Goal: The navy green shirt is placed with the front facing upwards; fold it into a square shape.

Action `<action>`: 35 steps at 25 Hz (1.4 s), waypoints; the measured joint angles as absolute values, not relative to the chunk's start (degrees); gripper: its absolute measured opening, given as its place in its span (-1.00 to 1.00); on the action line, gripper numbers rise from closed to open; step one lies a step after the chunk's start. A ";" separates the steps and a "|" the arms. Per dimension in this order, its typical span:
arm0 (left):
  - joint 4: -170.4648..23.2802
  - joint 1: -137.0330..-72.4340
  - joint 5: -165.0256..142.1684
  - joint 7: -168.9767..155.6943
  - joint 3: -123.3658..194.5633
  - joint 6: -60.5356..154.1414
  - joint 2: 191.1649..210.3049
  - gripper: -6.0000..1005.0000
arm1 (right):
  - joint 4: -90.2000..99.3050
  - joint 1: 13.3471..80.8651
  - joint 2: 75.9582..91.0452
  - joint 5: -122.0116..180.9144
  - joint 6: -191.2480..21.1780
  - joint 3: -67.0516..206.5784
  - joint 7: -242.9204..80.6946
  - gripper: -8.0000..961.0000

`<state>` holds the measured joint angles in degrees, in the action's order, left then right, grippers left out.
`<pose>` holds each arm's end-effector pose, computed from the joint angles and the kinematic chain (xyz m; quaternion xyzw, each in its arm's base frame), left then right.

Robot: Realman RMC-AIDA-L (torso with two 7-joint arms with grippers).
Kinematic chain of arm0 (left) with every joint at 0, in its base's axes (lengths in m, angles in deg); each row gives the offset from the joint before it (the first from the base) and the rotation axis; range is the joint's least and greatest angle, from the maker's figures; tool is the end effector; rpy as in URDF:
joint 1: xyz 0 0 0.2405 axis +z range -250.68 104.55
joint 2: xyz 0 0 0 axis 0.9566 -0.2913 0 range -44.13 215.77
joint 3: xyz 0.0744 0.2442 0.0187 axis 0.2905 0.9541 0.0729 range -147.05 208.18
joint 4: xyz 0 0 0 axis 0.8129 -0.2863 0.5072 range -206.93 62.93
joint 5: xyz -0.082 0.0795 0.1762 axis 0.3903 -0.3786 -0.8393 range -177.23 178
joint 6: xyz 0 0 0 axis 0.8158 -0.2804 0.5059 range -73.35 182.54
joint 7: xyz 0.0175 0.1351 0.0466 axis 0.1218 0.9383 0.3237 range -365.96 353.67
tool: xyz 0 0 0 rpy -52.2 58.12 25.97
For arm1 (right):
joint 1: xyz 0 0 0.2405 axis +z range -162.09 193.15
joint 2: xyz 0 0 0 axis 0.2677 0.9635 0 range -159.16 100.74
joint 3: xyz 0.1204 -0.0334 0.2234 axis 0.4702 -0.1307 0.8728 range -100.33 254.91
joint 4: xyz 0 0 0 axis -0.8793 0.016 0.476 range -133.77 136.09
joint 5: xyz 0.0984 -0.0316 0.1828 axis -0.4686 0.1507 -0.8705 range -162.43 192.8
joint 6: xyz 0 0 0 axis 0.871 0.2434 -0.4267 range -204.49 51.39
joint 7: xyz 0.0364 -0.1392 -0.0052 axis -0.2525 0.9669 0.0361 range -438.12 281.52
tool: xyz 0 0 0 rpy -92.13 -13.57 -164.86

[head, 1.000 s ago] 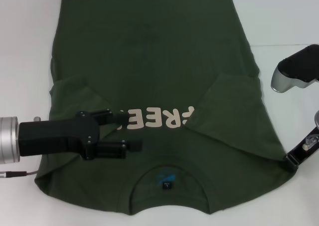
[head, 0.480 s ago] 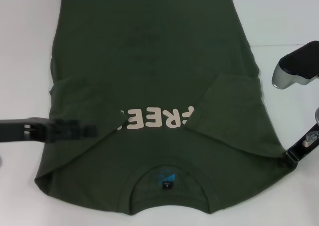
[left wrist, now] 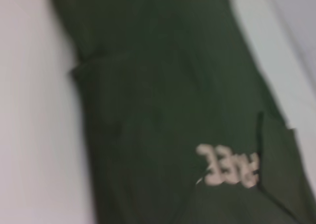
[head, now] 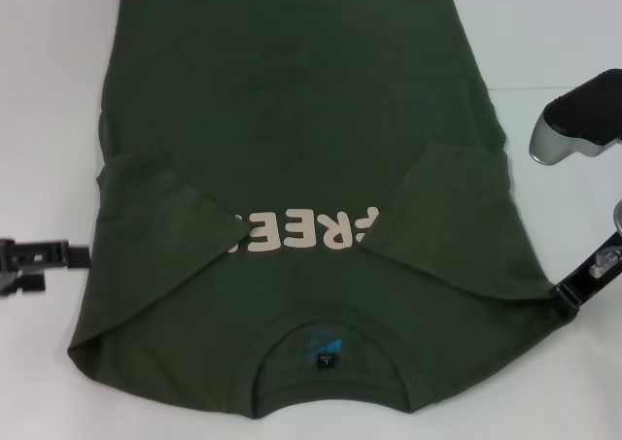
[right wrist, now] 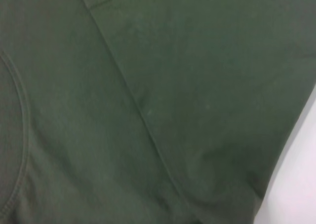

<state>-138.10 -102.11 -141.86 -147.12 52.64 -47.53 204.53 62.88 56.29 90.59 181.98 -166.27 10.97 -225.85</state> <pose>-0.3024 0.3105 0.1021 -0.7372 -0.6401 -0.1385 0.1661 0.2418 0.3699 0.0177 -0.8370 0.4283 -0.2714 0.2059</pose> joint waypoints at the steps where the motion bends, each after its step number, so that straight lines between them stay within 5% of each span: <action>1: -137.72 -102.52 -143.74 -148.61 52.82 -47.51 204.37 0.89 | 62.88 56.35 90.58 181.98 -166.28 10.95 -225.82 -0.91; 35: -123.95 -106.58 -155.07 -155.29 54.93 -39.75 203.26 0.85 | 62.85 57.22 90.58 181.78 -165.59 11.15 -224.63 -0.91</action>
<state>-123.95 -106.58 -155.07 -155.29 54.93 -39.75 203.26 62.85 57.22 90.58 181.78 -165.59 11.15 -224.63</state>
